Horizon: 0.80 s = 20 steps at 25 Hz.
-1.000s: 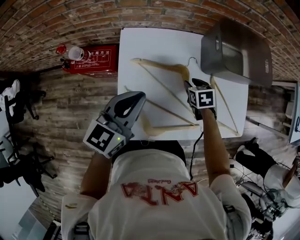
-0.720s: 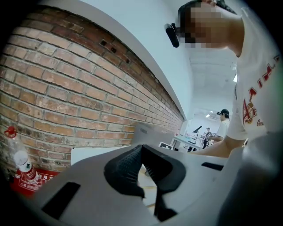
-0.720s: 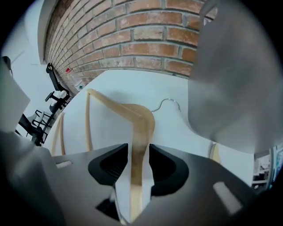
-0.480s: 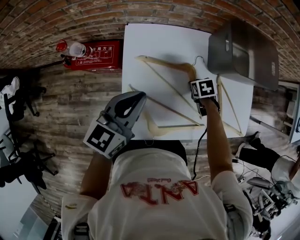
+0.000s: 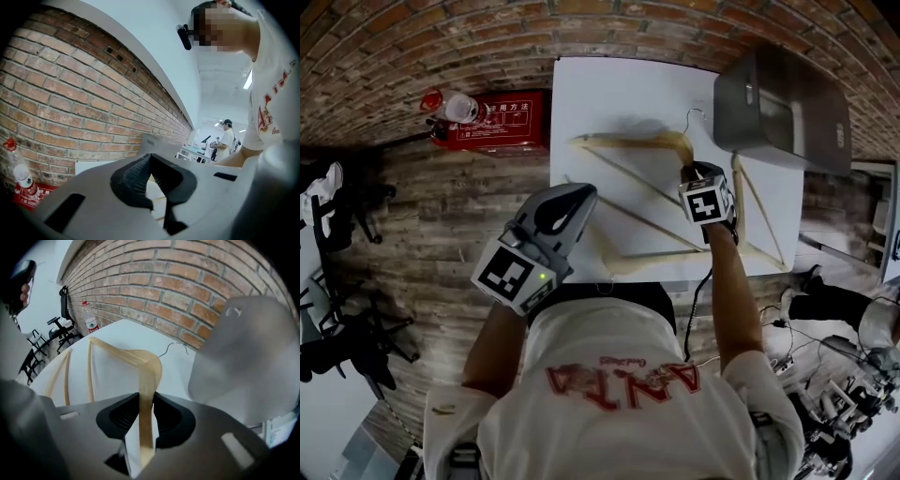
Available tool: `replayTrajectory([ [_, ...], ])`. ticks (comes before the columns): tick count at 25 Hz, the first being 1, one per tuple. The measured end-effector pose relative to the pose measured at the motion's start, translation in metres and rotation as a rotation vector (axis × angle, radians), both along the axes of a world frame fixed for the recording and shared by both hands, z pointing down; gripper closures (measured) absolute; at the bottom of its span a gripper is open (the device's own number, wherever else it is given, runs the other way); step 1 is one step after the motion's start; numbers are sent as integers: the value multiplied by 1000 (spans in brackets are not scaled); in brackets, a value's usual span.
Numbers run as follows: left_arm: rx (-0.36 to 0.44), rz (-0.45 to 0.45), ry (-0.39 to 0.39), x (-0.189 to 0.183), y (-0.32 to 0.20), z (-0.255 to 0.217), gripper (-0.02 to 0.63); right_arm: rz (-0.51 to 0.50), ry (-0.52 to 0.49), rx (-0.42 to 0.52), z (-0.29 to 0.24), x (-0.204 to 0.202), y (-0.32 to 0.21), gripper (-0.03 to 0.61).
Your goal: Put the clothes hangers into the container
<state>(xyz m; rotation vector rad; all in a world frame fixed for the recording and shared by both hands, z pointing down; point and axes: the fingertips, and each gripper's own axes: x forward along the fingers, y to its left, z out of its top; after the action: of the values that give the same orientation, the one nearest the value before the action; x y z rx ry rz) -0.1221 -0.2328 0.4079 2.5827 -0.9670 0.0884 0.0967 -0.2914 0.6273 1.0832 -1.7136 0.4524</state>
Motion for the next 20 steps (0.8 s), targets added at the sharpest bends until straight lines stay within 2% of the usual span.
replayTrajectory([
  [6, 17, 33, 32, 6, 7, -18, 604, -33, 72, 218, -57, -1, 14, 482],
  [12, 54, 80, 43, 21, 14, -36, 604, 29, 72, 396, -133, 11, 33, 482],
  [16, 98, 106, 61, 37, 19, -55, 604, 93, 17, 505, -191, 39, 42, 482],
  [20, 118, 115, 64, 62, 29, -66, 604, 138, 24, 590, -240, 91, 44, 482],
])
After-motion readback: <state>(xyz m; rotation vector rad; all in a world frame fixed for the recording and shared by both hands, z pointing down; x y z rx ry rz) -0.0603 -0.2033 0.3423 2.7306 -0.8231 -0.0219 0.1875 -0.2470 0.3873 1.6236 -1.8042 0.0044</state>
